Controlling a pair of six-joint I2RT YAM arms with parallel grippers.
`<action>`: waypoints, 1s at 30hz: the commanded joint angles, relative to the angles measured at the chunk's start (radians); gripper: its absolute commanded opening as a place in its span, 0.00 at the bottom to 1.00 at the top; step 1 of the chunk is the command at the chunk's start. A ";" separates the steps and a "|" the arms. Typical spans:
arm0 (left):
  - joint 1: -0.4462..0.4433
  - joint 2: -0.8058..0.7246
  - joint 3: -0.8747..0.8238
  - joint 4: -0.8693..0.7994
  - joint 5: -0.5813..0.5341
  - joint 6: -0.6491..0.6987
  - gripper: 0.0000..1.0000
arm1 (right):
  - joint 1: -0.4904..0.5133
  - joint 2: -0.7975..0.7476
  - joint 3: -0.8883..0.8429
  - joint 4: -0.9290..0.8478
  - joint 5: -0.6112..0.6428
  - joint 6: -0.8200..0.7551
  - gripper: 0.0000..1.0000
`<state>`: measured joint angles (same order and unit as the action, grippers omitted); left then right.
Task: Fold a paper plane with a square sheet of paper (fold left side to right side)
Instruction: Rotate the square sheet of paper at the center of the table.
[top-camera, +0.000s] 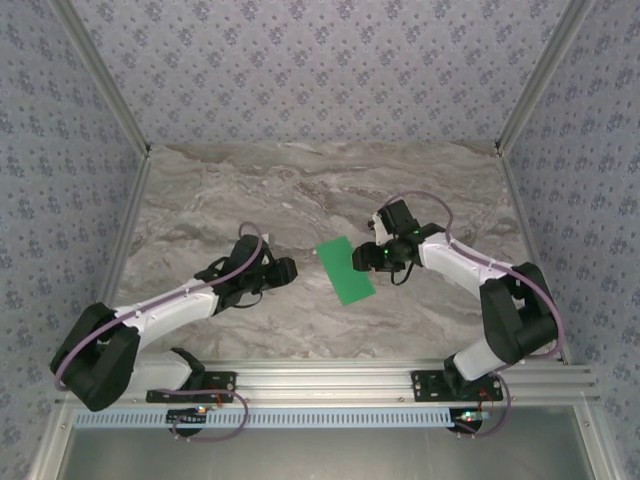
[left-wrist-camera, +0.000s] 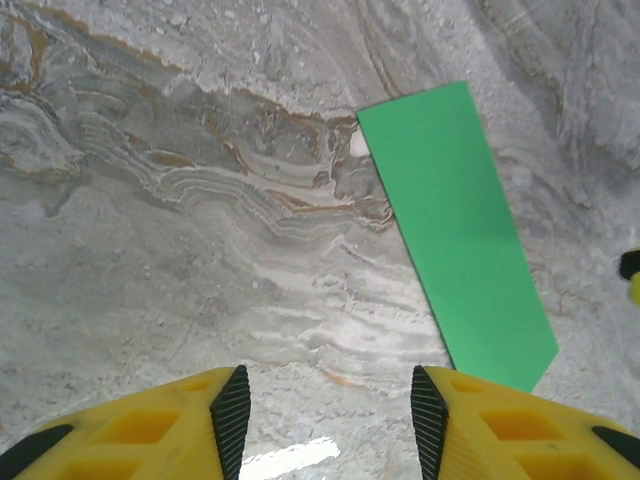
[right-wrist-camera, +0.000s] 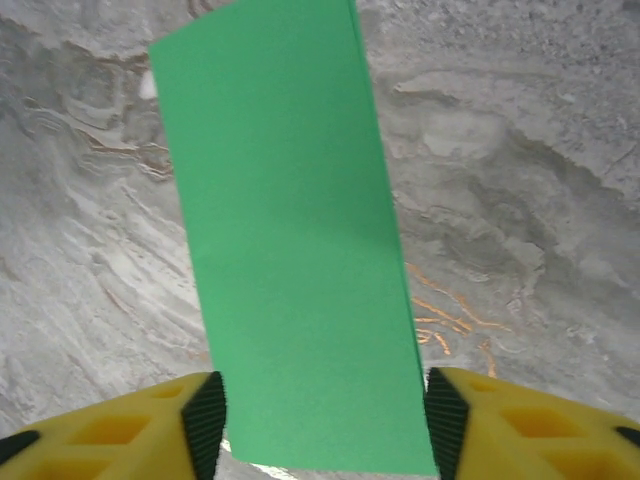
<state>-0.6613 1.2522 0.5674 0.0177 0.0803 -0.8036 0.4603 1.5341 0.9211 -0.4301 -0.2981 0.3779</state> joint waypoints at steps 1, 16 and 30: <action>-0.001 -0.017 0.014 0.038 -0.027 -0.022 0.49 | 0.008 0.053 0.022 -0.028 0.021 0.019 0.67; -0.005 -0.011 0.007 0.013 -0.051 -0.013 0.49 | 0.124 0.093 -0.011 -0.053 0.154 0.112 1.00; -0.008 -0.029 0.009 -0.018 -0.062 -0.007 0.50 | 0.206 0.114 -0.009 -0.055 0.125 0.166 1.00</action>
<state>-0.6632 1.2507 0.5674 0.0204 0.0357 -0.8135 0.6323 1.6390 0.9188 -0.4469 -0.1226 0.5007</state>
